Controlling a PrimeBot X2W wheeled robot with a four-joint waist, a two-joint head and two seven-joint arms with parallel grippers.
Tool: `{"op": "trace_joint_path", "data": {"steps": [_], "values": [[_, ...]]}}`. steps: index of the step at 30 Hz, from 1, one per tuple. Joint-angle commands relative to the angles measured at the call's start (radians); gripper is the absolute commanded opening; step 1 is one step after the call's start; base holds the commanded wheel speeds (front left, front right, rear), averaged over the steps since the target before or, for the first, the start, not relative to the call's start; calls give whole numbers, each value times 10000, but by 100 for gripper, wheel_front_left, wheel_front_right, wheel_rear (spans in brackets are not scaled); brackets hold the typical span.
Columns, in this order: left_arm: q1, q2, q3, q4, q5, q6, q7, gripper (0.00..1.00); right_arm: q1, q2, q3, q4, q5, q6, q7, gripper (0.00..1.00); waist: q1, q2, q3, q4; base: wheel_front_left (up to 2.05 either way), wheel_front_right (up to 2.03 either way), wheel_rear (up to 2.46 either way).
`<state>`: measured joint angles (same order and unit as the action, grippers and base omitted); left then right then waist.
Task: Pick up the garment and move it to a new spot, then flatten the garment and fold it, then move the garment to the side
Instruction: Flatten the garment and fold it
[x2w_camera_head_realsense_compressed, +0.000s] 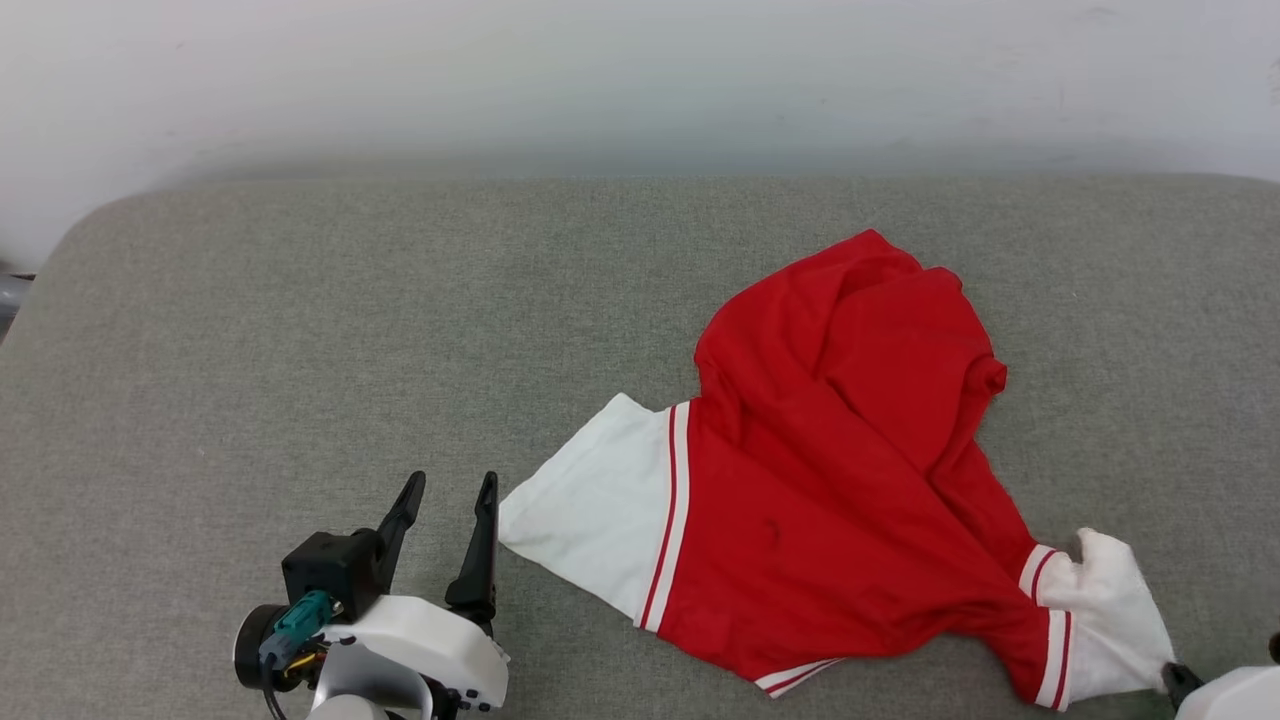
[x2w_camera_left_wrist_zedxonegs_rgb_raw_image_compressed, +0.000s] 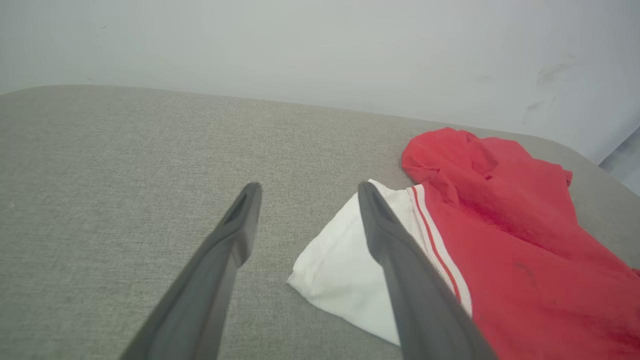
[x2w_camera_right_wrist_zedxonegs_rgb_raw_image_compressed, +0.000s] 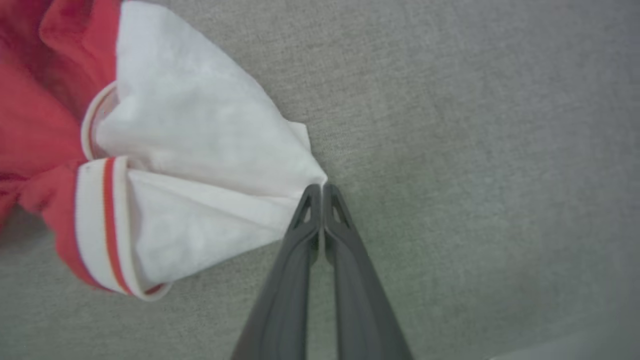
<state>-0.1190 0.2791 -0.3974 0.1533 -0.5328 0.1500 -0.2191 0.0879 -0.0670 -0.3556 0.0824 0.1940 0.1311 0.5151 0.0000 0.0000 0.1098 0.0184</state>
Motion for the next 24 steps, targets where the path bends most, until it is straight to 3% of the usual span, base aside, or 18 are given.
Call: {"op": "trace_joint_path", "data": {"steps": [1, 3, 11, 17, 24], "values": [[-52, 47, 9, -8, -37, 32, -2, 100, 44, 57, -115, 184, 40, -7, -161, 38, 0, 0, -1, 3, 0, 0, 0], [-18, 63, 15, 12, -66, 47, -3, 100, -7, 124, -228, 599, 3, -7, -428, 100, 0, 0, -7, 14, 0, 0, 0], [113, 76, -16, 109, -106, 97, -8, 100, -396, 173, -285, 1152, 623, -6, -3065, 100, 0, 0, -261, 71, 0, 0, 0], [337, 108, -53, 172, -180, 167, 32, 100, -487, 178, 280, 999, 341, -6, -5224, 100, 0, 0, -596, 57, 0, 0, 0], [597, 216, -17, 211, -255, 266, 128, 100, -282, 175, 1535, 409, -125, -6, -6247, 100, 0, 0, -1081, -20, 0, 0, 0]]}}
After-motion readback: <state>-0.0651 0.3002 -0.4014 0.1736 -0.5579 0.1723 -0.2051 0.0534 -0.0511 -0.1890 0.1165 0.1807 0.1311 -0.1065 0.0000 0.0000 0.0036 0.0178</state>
